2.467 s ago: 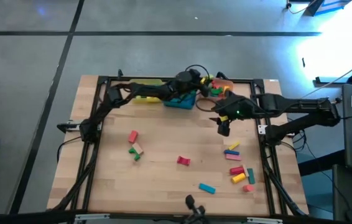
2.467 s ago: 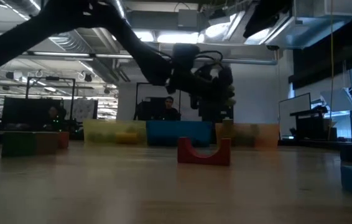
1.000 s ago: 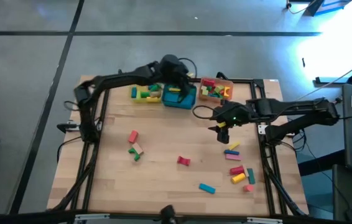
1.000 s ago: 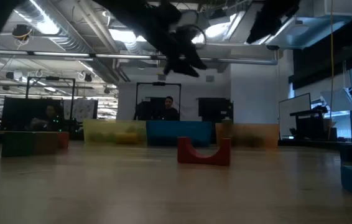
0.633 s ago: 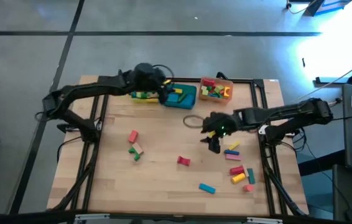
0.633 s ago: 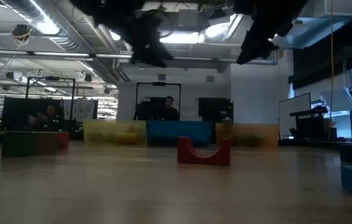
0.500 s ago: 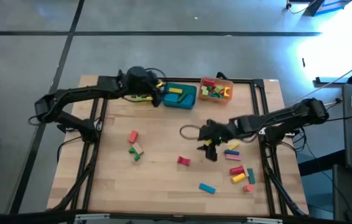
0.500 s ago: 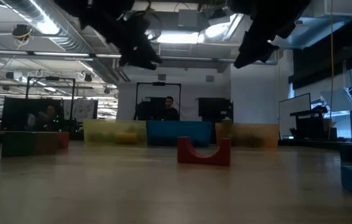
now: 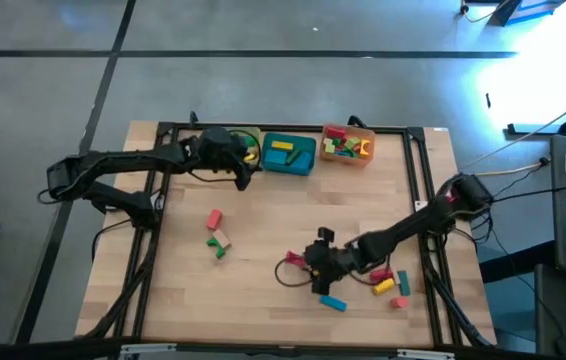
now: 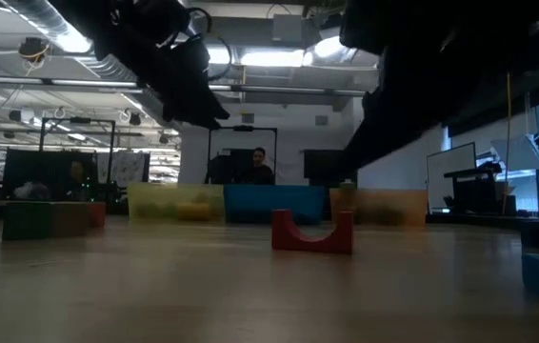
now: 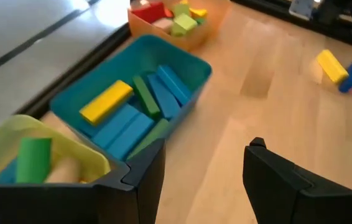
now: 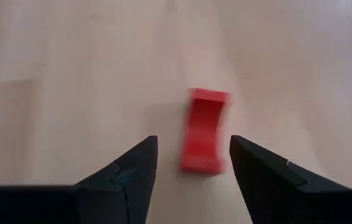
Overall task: Sort blocks by size
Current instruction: Put the red arch block into the orange bin
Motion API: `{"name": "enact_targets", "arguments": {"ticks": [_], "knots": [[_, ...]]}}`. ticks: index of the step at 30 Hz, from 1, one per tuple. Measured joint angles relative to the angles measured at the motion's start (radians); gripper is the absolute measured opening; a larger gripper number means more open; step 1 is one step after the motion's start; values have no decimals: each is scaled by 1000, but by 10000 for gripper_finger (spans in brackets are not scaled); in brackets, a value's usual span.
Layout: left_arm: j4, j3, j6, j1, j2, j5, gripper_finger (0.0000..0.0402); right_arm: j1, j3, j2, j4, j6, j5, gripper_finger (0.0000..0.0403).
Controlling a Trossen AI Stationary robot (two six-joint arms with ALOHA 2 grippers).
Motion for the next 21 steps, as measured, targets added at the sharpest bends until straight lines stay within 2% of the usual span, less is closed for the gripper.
{"name": "enact_targets", "arguments": {"ticks": [3, 8, 21], "knots": [[1, -9, -6, -28, 0, 1, 182, 20, 0, 32, 4, -1, 118, 205], [1, -20, -14, -73, 0, 1, 182, 27, 1, 56, 33, 37, 85, 205], [5, -20, -16, -141, 0, 0, 182, 25, 1, 141, 26, 56, 85, 205]]}}
